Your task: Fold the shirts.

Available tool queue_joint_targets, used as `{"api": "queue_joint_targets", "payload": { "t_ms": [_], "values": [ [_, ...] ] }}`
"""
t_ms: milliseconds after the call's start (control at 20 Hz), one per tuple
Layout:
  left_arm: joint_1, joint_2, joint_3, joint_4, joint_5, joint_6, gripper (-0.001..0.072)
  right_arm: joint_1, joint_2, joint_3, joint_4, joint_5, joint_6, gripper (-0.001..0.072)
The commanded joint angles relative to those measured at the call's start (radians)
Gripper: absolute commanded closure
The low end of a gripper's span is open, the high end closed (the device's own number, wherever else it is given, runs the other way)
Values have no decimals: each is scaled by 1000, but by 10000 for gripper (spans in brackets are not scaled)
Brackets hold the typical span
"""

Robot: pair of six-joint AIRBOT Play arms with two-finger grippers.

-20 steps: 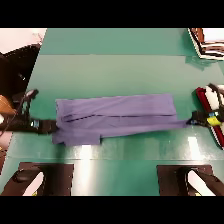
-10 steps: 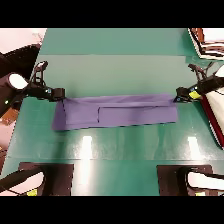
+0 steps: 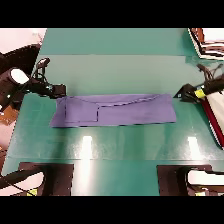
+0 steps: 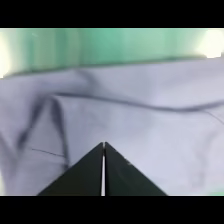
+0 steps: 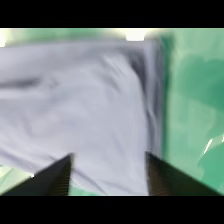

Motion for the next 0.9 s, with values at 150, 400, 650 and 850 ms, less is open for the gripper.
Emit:
{"api": "queue_joint_targets", "payload": {
  "t_ms": [150, 400, 650, 850],
  "values": [
    [-12, -2, 9, -274, -40, 97, 685, -161, -45, -182, 111, -3, -108, 161],
    [-157, -15, 6, -269, 36, 84, 685, -47, -156, -124, 163, -25, -121, 216],
    [-281, -75, 17, -269, 175, 6, 686, 71, -175, -42, 159, -5, -124, 696],
    [-382, -216, 127, -270, 190, 6, 686, 74, -63, 63, 235, 50, -122, 697]
  ]
}}
